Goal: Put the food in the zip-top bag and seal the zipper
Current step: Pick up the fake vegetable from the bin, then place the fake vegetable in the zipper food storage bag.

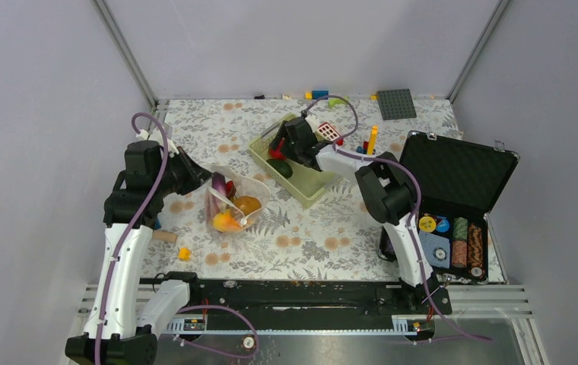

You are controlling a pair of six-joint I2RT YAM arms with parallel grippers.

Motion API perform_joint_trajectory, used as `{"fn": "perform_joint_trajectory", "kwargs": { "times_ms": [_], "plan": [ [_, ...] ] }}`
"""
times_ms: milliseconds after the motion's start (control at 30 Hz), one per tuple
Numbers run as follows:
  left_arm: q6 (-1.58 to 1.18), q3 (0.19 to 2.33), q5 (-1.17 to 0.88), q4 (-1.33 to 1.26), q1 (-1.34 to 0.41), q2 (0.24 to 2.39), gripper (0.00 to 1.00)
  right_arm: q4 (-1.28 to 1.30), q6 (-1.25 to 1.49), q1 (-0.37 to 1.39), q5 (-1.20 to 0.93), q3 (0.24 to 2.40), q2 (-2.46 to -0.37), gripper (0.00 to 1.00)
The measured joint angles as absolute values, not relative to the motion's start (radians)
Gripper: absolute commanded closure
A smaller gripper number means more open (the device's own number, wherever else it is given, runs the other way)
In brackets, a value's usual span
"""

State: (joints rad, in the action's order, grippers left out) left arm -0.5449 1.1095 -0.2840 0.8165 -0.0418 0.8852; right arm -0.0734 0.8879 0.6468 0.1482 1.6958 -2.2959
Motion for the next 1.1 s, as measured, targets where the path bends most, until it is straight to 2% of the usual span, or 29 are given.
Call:
{"fn": "perform_joint_trajectory", "kwargs": {
  "times_ms": [533,867,1100],
  "plan": [
    [-0.546,1.102,-0.291,0.813,-0.039,0.886,1.00,-0.294,0.748,0.647,0.152,1.241,-1.793,0.67],
    [-0.546,1.102,-0.297,0.812,-0.038,0.892,1.00,-0.543,0.703,0.672,-0.129,1.055,-1.588,0.66],
    [-0.546,1.102,-0.304,0.807,-0.036,0.900,1.00,-0.615,0.573,0.840,-0.300,1.044,-1.520,0.66]
  ]
}}
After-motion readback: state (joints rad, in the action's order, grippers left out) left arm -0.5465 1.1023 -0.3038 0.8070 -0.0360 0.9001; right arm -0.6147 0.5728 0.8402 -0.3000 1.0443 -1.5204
